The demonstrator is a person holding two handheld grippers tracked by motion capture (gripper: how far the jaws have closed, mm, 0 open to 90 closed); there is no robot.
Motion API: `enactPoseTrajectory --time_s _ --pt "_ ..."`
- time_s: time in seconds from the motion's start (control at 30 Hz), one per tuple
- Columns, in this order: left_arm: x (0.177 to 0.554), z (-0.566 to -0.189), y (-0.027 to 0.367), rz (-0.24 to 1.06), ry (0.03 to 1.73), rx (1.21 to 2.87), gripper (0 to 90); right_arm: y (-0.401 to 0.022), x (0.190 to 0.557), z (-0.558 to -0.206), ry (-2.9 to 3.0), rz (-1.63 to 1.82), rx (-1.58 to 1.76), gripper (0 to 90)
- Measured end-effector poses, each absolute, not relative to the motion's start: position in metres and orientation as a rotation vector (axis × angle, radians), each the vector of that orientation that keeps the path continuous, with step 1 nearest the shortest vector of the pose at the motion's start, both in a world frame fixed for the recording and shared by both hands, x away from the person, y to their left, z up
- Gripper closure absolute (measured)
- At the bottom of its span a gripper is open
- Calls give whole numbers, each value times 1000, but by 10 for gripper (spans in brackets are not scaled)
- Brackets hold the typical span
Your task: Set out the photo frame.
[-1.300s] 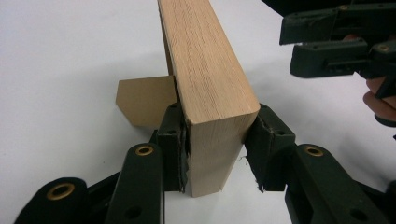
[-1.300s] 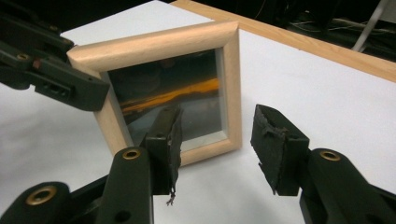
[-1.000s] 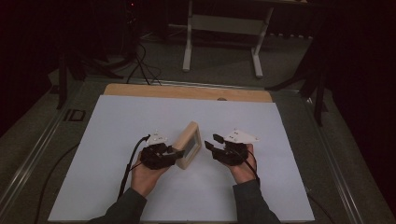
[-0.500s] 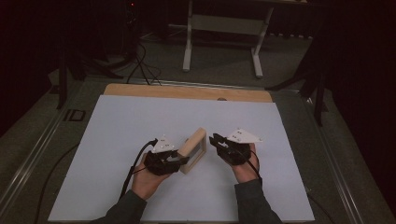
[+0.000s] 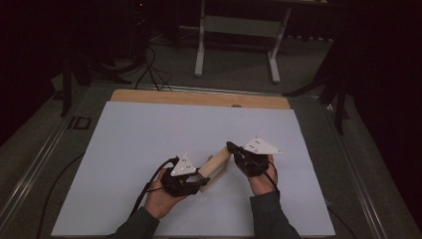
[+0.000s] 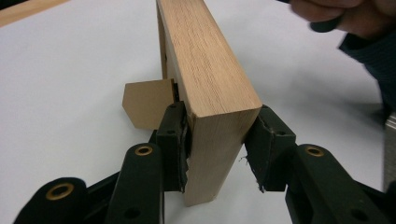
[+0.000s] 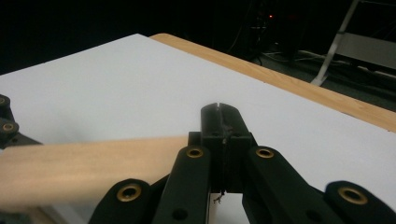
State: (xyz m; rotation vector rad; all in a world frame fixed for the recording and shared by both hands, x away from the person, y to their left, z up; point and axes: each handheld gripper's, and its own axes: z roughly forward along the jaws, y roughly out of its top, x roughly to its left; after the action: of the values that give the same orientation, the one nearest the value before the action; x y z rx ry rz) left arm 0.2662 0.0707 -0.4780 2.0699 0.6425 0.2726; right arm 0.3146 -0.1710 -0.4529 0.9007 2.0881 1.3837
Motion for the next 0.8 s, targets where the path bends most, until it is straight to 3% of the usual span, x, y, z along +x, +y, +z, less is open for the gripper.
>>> enactPoseTrajectory --time_s 0.57,0.8 --pt "266 -478 70 274 599 2082 604 -165 314 -457 2108 1326 879 900" --pt "269 -478 73 287 642 2080 557 -165 314 -456 2107 1310 883 900"
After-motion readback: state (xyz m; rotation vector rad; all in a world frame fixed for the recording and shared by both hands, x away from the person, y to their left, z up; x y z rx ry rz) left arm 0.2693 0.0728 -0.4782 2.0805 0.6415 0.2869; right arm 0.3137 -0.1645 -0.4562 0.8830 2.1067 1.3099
